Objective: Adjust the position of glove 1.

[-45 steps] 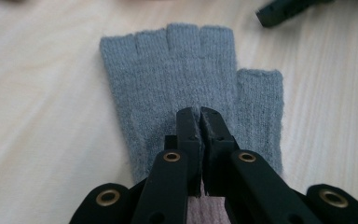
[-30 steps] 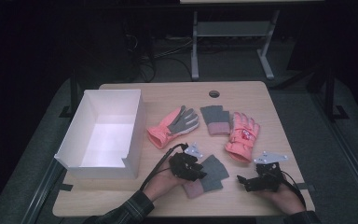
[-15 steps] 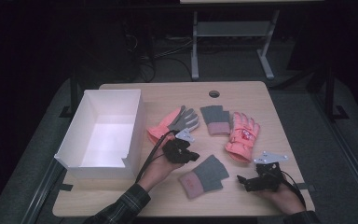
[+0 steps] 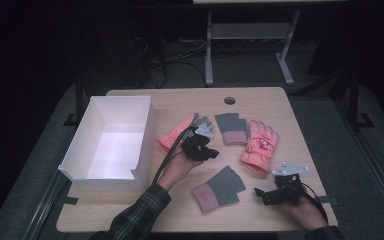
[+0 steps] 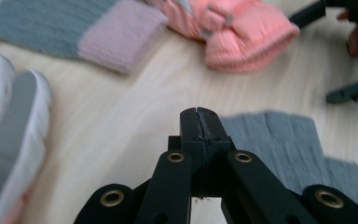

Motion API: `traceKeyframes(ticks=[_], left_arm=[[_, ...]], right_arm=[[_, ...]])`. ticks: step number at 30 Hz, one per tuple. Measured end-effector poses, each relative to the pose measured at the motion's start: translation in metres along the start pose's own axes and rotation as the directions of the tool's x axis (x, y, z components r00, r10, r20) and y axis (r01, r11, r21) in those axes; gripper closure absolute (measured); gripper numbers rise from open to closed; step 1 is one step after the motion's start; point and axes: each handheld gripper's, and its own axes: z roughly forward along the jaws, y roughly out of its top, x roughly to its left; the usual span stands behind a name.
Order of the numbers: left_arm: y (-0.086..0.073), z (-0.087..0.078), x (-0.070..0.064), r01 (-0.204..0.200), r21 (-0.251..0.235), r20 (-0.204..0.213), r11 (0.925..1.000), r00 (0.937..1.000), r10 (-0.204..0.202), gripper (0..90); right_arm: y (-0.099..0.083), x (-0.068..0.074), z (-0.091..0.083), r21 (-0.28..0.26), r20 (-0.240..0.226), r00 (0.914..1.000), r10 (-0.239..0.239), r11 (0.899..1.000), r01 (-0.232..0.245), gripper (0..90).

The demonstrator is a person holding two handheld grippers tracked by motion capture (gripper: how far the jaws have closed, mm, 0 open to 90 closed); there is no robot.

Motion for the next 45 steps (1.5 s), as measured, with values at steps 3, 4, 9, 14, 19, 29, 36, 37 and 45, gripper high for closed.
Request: traceKeyframes(ticks=[3,4,9,14,19,29,36,37,45], left_arm=[[0.009,0.005,0.005,-0.015,-0.001,-0.008,0.9999,0.9999,0.015,89.8],[0.009,0.005,0.005,-0.015,-0.001,-0.008,0.9999,0.9999,0.015,89.7],[0.025,0.023,0.011,0.003,-0.024,-0.011,0.9997,0.9999,-0.004,89.8],[0.042,0.04,0.019,-0.031,-0.016,-0.027,0.9994,0.9992,0.03,89.8],[0.053,0.061,0.026,0.016,-0.048,-0.025,0.9987,0.9995,-0.018,89.8],[0.068,0.1,0.035,0.026,0.004,-0.055,0.9996,0.9981,-0.026,89.8],[0.061,0.107,0.04,0.058,0.044,-0.044,0.9974,0.9975,-0.056,89.8],[0.061,0.105,0.039,0.051,0.054,-0.05,0.9973,0.9976,-0.048,89.8],[0.048,0.089,0.04,0.057,0.077,-0.062,0.9954,0.9967,-0.052,89.8]], right_arm=[[0.0,0.0,0.0,0.0,-0.001,1.0,0.001,1.0,-0.001,0.0],[0.0,0.0,0.0,0.0,-0.001,1.0,0.001,1.0,-0.001,0.0],[0.0,0.0,0.0,0.0,0.0,1.0,0.001,1.0,-0.001,0.0],[0.0,0.0,0.0,-0.003,0.0,1.0,0.004,1.0,-0.004,0.0],[0.0,0.0,0.0,-0.001,0.001,1.0,0.001,1.0,-0.001,0.0],[0.0,0.0,0.0,0.001,0.001,1.0,0.002,1.0,-0.002,0.0],[0.0,0.0,0.0,0.003,-0.002,1.0,0.005,1.0,-0.005,0.0],[0.0,0.0,0.0,0.003,-0.002,1.0,0.005,1.0,-0.005,0.0],[0.0,0.0,0.0,0.004,-0.002,1.0,0.005,1.0,-0.005,0.0]])
